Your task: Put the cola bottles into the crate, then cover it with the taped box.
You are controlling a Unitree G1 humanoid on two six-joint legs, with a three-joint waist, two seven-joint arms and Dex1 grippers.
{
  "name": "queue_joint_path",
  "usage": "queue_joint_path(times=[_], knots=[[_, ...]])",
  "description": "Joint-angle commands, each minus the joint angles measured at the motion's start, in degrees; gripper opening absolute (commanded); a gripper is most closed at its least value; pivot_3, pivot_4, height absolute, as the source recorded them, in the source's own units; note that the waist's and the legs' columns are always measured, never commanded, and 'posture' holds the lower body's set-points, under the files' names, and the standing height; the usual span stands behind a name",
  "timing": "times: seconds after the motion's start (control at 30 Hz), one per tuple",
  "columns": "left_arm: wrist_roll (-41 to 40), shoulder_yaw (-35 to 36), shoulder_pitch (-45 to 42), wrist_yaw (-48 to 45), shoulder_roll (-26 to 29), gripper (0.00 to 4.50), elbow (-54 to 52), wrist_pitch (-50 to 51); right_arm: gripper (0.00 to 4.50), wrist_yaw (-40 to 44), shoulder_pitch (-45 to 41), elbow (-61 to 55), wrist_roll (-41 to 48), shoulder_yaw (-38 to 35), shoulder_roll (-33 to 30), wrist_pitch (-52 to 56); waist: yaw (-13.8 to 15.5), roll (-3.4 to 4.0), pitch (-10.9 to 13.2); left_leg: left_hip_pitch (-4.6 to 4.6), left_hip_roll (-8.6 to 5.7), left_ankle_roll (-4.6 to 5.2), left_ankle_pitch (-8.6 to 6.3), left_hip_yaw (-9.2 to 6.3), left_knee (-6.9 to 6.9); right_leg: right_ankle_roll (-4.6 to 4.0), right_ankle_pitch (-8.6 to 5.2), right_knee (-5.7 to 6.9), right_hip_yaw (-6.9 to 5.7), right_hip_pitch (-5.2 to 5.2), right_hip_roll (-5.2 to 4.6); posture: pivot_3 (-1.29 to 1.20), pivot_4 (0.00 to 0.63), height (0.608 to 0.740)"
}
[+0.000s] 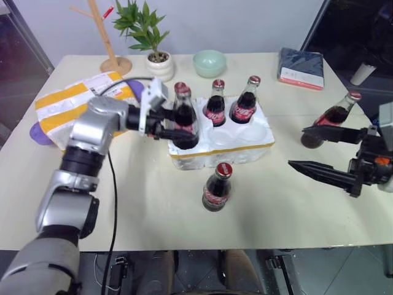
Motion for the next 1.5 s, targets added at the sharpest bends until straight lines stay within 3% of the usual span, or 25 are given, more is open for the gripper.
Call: queue_joint_path(times=[0.03,0.13,0.2,0.27,0.53,0.73,0.8,0.9,1.03,1.27,1.5], knots=[[2.02,-0.14,0.83,1.62,-0.65,2.74,-2.87,-4.66,4.5,-0.48,-0.32,-0.98,-1.13,0.54,0.76,-2.21,0.05,0.0,0.0,-0.02,0.0,0.0,0.0,0.0,0.01,0.0,0.0,0.0,0.0,0.0,0.0,0.0,0.15,0.739],[3.73,0.07,1.9,3.1,-0.75,2.74,-1.5,-6.62,4.5,-1.03,-0.65,-1.0,-2.06,2.28,1.1,-3.27,0.3,0.0,-0.01,0.01,-0.01,0.0,0.0,-0.01,0.05,0.01,0.0,-0.01,0.0,0.07,0.0,0.0,0.15,0.739],[3.34,0.95,2.01,3.27,-0.42,3.79,-1.59,-5.97,4.5,-1.07,-0.75,-1.01,-2.76,3.3,1.21,-3.89,0.25,0.0,-0.01,0.01,-0.02,0.0,0.0,-0.01,0.09,0.01,0.0,-0.02,0.0,0.1,0.0,0.0,0.15,0.739],[2.22,2.04,2.07,2.67,0.47,4.46,-2.92,-5.17,4.5,-0.96,-0.83,-0.9,-3.65,4.43,1.24,-4.53,0.1,0.01,-0.01,0.06,-0.01,0.0,0.0,-0.01,0.11,0.01,0.0,-0.02,0.0,0.14,0.0,0.0,0.15,0.739],[-11.67,11.1,-0.67,-0.17,7.18,4.46,-14.57,13.67,4.5,0.95,-1.81,0.8,-6.18,8.05,0.47,-5.64,-0.29,0.01,-0.01,0.07,0.0,0.0,0.0,-0.02,0.03,0.01,0.0,0.02,-0.01,0.07,0.0,0.0,0.15,0.739],[-26.48,17.32,2.59,-7.21,20.41,4.46,-27.55,30.12,4.5,6.29,0.24,2.05,-7.87,9.69,0.67,-6.51,-0.42,0.02,-0.01,0.08,0.01,0.0,0.0,-0.02,0.0,0.02,-0.01,0.02,-0.01,0.07,0.01,0.0,0.15,0.739],[-27.83,17.02,6.43,-9.83,24.89,4.46,-32.1,30.66,4.5,7.41,0.56,1.93,-7.42,10.79,1.35,-6.63,-0.4,0.04,-0.02,0.09,0.01,0.0,0.0,-0.01,-0.02,0.02,-0.03,0.01,0.0,0.09,0.01,0.0,0.15,0.739],[-23.69,14.86,15.92,-13.36,31.03,4.46,-38.25,24.01,4.5,8.9,0.94,-0.15,-6.85,14.91,2.91,-7.34,-0.37,0.08,-0.04,0.16,0.03,0.0,0.0,0.01,-0.06,-0.01,-0.04,0.0,0.01,0.14,0.01,0.0,0.15,0.739],[-20.65,13.74,19.74,-11.68,31.27,4.46,-38.88,18.87,4.5,8.73,-0.74,-1.77,-9.11,23.79,6.19,-9.05,0.21,0.02,-0.01,0.1,0.06,0.0,0.0,-0.01,0.05,-0.23,-0.14,-0.01,-0.01,0.15,0.02,0.0,0.15,0.739],[-21.35,13.58,18.47,-8.61,29.66,4.46,-38.97,18.33,4.5,6.81,-6.9,1.28,-14.78,37.69,14.56,-11.48,-0.15,0.0,-0.01,0.07,0.05,0.0,0.0,0.04,0.04,-0.21,-0.14,-0.04,0.0,0.12,-0.01,0.0,0.15,0.739],[-22.75,13.84,15.93,-6.06,28.24,4.46,-38.22,19.96,4.5,6.53,-9.93,3.76,-19.6,45.05,19.32,-12.65,-0.18,0.0,-0.01,0.09,0.07,0.0,0.0,0.02,0.02,-0.01,-0.03,0.0,0.0,0.11,0.04,0.0,0.15,0.739]])
